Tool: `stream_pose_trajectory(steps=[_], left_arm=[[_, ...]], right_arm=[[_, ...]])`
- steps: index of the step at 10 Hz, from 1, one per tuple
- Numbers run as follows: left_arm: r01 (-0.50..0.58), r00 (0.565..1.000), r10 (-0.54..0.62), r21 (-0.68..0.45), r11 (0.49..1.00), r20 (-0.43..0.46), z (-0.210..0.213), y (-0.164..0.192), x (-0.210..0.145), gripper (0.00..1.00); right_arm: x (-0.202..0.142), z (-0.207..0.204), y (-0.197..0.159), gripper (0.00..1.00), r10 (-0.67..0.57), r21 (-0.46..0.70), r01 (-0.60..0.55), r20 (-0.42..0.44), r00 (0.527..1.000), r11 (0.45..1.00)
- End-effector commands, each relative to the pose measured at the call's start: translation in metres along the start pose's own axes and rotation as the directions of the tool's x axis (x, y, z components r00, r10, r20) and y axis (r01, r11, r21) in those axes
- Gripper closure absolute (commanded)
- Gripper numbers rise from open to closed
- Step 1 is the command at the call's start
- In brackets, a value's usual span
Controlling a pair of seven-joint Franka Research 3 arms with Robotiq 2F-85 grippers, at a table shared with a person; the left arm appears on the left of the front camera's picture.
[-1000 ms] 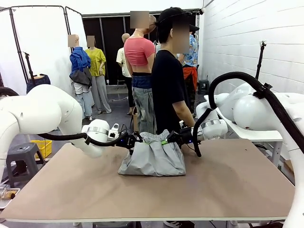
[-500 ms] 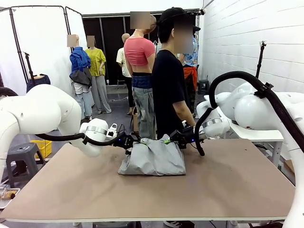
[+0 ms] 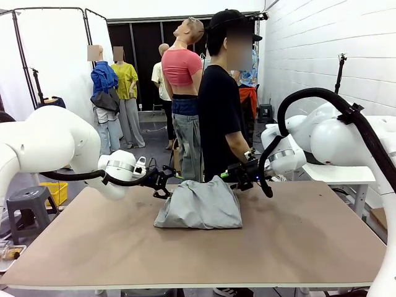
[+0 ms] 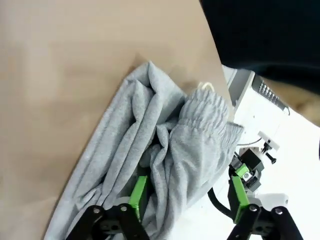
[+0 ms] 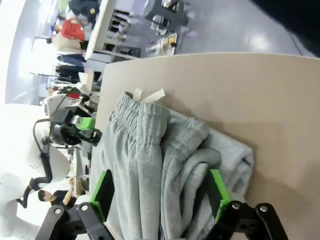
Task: Fold the training pants.
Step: Fold the Training pants in half.
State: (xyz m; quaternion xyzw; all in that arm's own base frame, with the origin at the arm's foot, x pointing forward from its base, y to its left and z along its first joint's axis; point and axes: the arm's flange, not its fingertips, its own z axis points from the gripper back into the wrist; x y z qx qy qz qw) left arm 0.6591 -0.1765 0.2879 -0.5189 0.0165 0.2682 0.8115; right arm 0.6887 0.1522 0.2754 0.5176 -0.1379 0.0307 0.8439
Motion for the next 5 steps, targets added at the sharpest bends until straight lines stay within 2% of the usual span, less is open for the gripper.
stream_pose_trajectory(steps=[1,4,5], left_arm=[[-0.014,0.998,0.012,0.044,0.999,0.056,0.030,-0.006,-0.015,0.00],[0.050,0.993,-0.049,-0.006,0.999,0.106,0.059,-0.014,-0.034,0.00],[0.092,0.989,-0.092,0.003,0.996,0.120,0.058,-0.014,-0.030,0.00]], right_arm=[[-0.012,0.023,0.006,0.00,0.005,-0.031,-0.004,0.043,0.999,1.000],[-0.014,0.042,0.022,0.00,0.070,-0.037,-0.067,0.080,0.994,0.997],[0.000,0.037,0.011,0.00,0.011,-0.028,-0.010,0.048,0.999,1.000]])
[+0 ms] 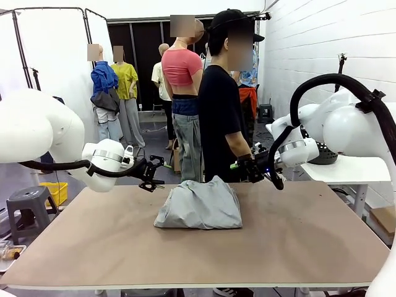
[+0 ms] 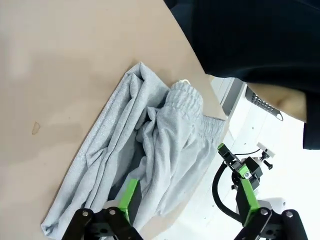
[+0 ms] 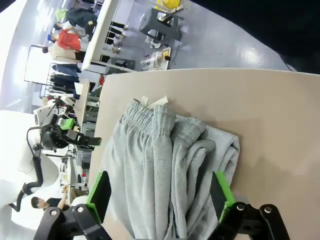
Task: Fold the training pants.
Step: Fold the Training pants in half.
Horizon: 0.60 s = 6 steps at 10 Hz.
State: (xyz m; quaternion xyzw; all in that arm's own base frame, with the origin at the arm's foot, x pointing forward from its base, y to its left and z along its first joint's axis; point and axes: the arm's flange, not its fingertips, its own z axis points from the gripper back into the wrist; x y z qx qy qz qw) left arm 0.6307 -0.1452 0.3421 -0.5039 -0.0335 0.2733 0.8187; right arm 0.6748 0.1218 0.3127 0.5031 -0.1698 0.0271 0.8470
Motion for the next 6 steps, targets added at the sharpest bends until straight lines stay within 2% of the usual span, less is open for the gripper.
stream_pose_trajectory(steps=[1,6], left_arm=[[-0.021,1.000,0.021,0.002,1.000,-0.012,-0.0074,0.0047,0.0040,0.00],[-0.021,1.000,0.021,0.002,1.000,-0.012,-0.0074,0.0047,0.0040,0.00]], right_arm=[[0.0002,-0.0087,-0.0097,0.00,-0.020,0.002,0.020,-0.008,1.000,1.000],[0.0002,-0.0087,-0.0097,0.00,-0.020,0.002,0.020,-0.008,1.000,1.000]])
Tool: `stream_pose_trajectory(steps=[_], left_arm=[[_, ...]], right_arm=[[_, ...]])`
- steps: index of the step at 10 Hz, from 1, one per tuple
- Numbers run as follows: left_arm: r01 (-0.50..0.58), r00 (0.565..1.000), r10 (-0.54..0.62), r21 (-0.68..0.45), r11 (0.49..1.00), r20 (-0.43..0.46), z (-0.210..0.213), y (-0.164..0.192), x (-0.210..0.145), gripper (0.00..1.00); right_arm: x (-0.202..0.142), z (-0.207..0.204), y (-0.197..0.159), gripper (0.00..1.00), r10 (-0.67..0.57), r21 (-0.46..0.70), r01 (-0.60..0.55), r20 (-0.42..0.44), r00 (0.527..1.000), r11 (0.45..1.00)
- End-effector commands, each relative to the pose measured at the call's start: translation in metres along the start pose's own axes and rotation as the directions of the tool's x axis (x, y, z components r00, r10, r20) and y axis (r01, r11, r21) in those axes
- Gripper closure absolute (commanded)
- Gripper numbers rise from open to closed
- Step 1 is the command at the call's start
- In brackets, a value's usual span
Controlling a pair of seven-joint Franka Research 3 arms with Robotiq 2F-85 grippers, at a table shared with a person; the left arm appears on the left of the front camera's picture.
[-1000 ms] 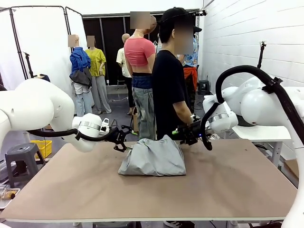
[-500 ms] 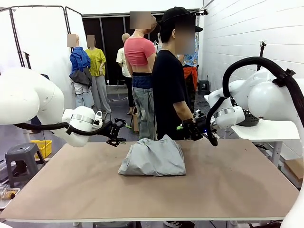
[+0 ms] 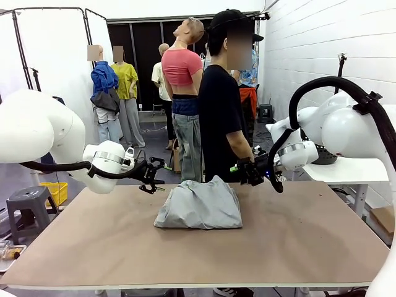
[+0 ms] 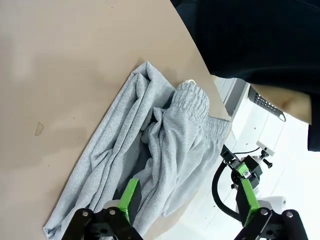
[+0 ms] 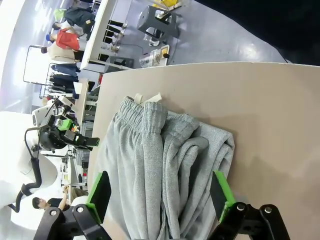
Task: Fold the training pants.
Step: Fold the Training pants in half.
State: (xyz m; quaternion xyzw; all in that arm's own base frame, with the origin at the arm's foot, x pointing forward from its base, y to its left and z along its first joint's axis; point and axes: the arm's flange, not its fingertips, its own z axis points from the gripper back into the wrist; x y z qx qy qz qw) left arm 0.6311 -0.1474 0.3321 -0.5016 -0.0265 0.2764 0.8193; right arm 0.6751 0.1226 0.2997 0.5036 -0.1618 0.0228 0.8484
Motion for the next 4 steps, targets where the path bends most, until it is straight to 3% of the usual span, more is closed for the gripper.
stream_pose_trajectory(steps=[1,4], left_arm=[[-0.009,1.000,0.009,-0.006,1.000,-0.005,-0.0007,-0.0029,0.0025,0.00],[-0.009,1.000,0.009,-0.006,1.000,-0.005,-0.0007,-0.0029,0.0025,0.00]], right_arm=[[0.0040,-0.0023,0.0009,0.00,-0.005,0.004,0.005,0.002,1.000,1.000],[0.0040,-0.0023,0.0009,0.00,-0.005,0.004,0.005,0.002,1.000,1.000]])
